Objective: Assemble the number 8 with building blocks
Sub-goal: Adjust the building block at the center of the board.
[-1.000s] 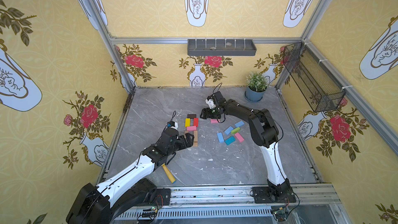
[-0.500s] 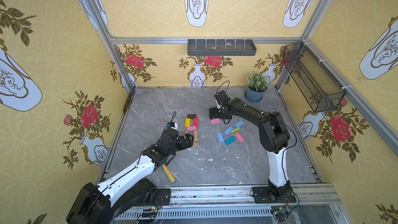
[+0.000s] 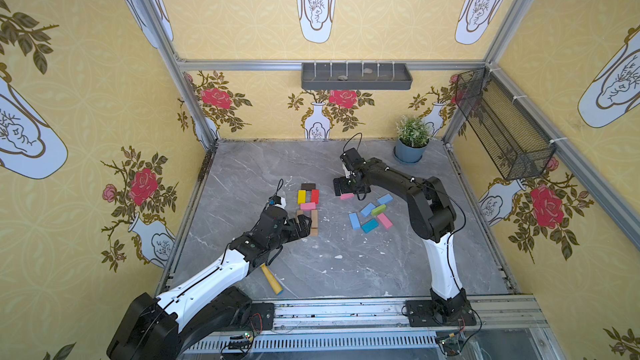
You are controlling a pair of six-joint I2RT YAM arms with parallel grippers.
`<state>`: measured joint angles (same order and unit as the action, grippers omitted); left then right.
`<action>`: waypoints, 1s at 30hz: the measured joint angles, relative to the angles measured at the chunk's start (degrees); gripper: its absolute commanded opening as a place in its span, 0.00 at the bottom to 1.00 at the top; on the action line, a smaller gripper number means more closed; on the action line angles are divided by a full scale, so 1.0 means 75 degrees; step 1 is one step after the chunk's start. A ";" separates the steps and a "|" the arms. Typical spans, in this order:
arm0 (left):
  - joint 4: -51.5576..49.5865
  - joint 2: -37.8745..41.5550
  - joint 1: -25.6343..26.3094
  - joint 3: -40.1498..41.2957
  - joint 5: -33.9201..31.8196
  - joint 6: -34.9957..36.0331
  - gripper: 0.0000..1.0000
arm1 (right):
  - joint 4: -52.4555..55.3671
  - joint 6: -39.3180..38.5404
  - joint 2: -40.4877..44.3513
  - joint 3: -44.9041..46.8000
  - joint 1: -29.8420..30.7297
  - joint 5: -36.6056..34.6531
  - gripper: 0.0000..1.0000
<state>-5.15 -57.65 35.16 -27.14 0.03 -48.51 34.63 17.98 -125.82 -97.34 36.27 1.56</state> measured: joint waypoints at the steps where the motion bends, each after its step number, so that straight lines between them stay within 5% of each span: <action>1: 0.0000 0.0000 0.0000 0.0000 0.0000 0.0000 1.00 | 0.0026 -0.0003 -0.0058 -0.0041 0.0006 0.0003 0.92; 24: 0.0000 -0.0026 -0.0015 0.0038 -0.0003 -0.0003 1.00 | 0.0498 -0.0318 -0.0542 -0.0565 0.0157 -0.0469 0.56; 30: 0.0003 -0.0041 -0.0015 0.0038 -0.0003 -0.0003 1.00 | 0.0545 -0.0090 -0.0784 -0.0962 -0.0099 -0.0475 0.55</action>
<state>-5.13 -57.95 35.05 -26.85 0.01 -48.53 38.72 17.30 -131.70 -104.55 35.53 -2.00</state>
